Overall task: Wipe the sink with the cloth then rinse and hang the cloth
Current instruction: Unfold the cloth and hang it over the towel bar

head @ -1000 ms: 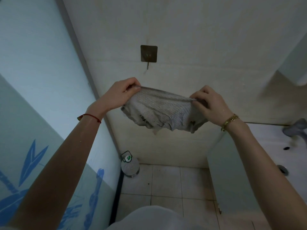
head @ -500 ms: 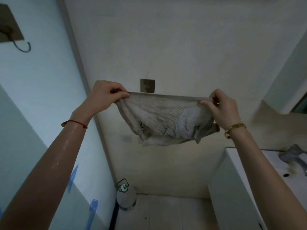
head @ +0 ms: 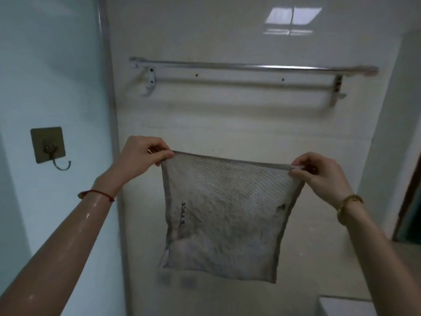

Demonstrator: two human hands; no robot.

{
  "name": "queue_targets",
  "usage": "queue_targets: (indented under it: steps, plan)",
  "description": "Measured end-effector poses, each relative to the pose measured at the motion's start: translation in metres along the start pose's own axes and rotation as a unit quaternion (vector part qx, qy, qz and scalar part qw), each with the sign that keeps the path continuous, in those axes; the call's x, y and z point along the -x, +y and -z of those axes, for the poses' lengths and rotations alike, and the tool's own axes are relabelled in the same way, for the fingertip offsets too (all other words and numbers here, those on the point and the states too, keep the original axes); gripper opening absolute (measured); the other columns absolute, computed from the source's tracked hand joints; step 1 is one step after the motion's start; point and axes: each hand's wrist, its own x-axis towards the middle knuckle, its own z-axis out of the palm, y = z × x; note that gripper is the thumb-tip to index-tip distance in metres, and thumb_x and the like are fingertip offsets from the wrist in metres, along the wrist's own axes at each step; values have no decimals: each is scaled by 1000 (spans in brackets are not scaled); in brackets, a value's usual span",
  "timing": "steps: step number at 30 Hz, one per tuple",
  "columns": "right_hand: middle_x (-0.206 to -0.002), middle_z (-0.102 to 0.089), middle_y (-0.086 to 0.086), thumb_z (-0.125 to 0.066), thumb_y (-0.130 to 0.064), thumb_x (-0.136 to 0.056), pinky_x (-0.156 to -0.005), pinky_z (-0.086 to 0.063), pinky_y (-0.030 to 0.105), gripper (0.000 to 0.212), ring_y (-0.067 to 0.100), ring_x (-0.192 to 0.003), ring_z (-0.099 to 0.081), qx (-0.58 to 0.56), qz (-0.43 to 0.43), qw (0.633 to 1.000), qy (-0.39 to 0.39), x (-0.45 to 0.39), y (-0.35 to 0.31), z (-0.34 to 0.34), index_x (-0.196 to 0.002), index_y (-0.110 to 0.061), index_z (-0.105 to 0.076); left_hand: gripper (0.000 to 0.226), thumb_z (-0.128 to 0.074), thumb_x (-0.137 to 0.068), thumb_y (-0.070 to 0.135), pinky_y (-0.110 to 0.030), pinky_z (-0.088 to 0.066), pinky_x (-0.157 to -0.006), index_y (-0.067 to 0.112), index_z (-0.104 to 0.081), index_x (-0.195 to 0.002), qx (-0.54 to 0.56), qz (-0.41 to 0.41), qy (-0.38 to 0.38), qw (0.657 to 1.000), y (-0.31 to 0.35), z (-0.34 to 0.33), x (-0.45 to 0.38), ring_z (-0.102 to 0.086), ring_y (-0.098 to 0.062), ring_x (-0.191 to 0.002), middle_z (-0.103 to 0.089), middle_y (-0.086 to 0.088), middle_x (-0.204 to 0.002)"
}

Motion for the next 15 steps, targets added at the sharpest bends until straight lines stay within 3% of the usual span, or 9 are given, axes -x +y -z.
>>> queue_targets:
  steps: [4, 7, 9, 12, 15]
  plan:
    - [-76, -62, -5, -73, -20, -83, -60, -45, 24, 12, 13, -72, -58, 70, 63, 992, 87, -25, -29, 18, -82, -17, -62, 10, -73, -87, 23, -19, -47, -45, 15, -72, -80, -7, -13, 83, 996, 27, 17, -28, -57, -10, -42, -62, 11, -53]
    - [-76, -61, -3, -73, -27, -83, -63, -49, 34, 16, 16, -68, -57, 81, 79, 982, 151, -56, -52, 32, -83, -17, -61, 11, -72, -87, 20, -23, -42, -38, 12, -71, -80, 29, 4, 140, 990, 42, 33, -62, -51, -11, -35, -61, 6, -54]
    - [-79, -64, -2, -76, -29, -80, -65, -52, 37, 19, 17, -68, -59, 47, 65, 983, 162, -79, -68, 45, -84, -14, -64, 9, -73, -86, 16, -26, -44, -36, 9, -71, -82, 57, 6, 160, 985, 52, 44, -88, -53, -18, -34, -63, 2, -53]
    - [-75, -67, 2, -80, -33, -75, -48, -52, 32, 26, 20, -53, -62, -11, 32, 984, 176, -113, -92, 69, -84, -13, -67, 8, -73, -86, 11, -26, -49, -37, 4, -70, -84, 107, 7, 165, 980, 63, 61, -128, -62, -25, -37, -65, 0, -52]
    - [-75, -68, 3, -80, -37, -75, -48, -51, 30, 27, 20, -56, -64, -17, 22, 986, 167, -145, -112, 90, -85, -15, -67, 6, -73, -86, 8, -29, -57, -44, 5, -69, -82, 162, 23, 164, 973, 75, 77, -169, -69, -34, -49, -69, -19, -72]
